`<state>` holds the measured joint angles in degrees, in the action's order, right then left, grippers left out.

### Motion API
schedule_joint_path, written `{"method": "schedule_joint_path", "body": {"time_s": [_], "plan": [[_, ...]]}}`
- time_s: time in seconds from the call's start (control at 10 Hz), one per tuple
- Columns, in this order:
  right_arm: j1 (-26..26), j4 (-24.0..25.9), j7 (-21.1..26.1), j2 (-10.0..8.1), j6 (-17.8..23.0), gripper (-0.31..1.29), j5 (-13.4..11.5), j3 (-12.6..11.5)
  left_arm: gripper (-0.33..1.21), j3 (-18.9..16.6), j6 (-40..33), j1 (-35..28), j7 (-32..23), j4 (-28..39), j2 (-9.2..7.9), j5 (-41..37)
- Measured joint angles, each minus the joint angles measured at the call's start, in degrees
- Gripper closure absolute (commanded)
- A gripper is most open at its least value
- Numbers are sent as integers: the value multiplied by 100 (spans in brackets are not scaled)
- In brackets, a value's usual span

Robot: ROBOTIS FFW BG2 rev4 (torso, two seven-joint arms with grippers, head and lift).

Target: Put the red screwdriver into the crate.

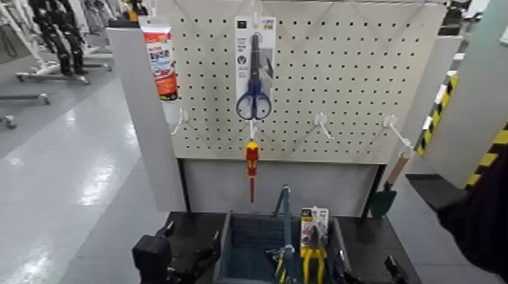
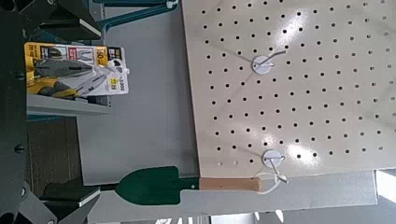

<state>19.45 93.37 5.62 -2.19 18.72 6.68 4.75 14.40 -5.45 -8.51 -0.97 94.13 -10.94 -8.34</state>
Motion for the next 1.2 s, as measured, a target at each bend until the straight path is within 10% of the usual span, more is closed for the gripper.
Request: {"method": "schedule_joint_path", "body": {"time_s": [0.6,1.2], "plan": [[3,5,-1,9,0,13,0,6,12,-8,-26,-2,34,-13,1,14],[-6,-3,0,17,0,13,0,15,12,-425,569,885,1714,-287,236,-188]]}}
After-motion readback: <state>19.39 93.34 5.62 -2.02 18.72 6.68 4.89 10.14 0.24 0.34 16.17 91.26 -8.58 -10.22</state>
